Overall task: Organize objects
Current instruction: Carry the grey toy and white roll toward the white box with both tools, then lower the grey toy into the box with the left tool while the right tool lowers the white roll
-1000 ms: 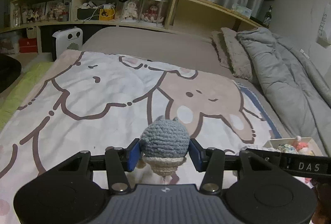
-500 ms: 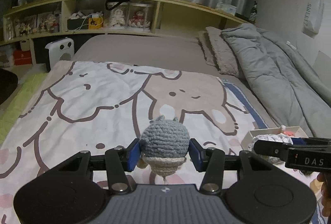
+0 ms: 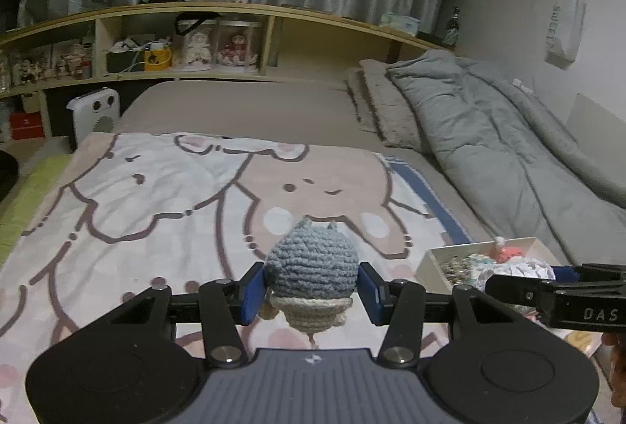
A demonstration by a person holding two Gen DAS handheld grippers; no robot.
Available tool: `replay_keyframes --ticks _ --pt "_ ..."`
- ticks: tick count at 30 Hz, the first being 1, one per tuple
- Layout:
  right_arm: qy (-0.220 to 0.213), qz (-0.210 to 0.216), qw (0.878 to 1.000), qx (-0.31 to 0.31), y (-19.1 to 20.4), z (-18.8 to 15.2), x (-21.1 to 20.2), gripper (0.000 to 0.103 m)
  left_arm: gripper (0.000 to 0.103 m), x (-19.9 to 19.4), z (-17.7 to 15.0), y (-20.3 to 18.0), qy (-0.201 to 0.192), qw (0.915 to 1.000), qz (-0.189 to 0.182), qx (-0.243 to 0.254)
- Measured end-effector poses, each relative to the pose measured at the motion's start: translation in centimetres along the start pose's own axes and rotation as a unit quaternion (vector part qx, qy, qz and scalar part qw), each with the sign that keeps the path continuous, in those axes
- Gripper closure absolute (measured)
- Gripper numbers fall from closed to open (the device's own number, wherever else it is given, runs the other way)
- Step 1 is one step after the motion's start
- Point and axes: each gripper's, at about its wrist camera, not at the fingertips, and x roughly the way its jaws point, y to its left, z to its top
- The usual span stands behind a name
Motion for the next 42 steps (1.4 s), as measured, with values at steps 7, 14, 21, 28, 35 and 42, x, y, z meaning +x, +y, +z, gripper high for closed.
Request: replay_keyframes --ticks 7,14,21,28,35,42 --pt "0.006 -0.025 1.0 0.014 -3.3 -0.5 -1.7 0.038 0.052 0.5 0.0 -3.0 -0.01 0.9992 -0.035 0.017" --pt "0.016 -0.049 0.998 0.026 -6.6 -1.7 -2.9 0.038 0.052 1.7 -0.2 -6.3 -0.009 0.9961 -0.081 0.034" --pt "0.037 -0.06 0.997 0.034 -9.1 -2.9 -3.2 0.038 0.052 3.7 -0.6 -10.6 0.0 0.9909 -0.122 0.055" --pt "0.064 -0.053 0.995 0.056 -10.7 -3.9 -2.9 0.038 0.052 5.9 -1.4 -14.3 0.02 0.985 -0.156 0.07" --pt "0.115 -0.054 0.99 0.067 -11.8 -5.1 -1.4 0.038 0.052 8.9 -2.1 -17.1 0.073 0.9742 -0.196 0.084" --pt "0.159 -0.046 0.983 0.078 -12.0 -6.2 0.4 0.037 0.052 11.9 -2.8 -19.4 0.146 0.9609 -0.203 0.119"
